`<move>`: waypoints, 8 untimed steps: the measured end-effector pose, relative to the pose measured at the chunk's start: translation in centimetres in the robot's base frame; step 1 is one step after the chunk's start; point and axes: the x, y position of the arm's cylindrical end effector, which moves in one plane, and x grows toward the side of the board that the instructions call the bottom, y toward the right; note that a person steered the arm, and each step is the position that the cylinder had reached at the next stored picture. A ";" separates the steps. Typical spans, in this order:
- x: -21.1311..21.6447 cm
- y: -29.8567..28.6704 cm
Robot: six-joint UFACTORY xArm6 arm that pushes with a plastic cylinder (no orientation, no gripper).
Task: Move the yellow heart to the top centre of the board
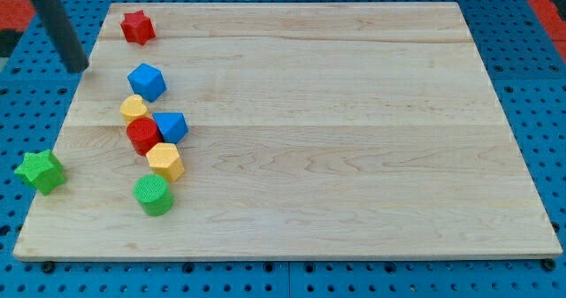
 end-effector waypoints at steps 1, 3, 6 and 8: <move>5.7 3.0; 7.1 14.6; 5.1 23.1; 1.3 24.8</move>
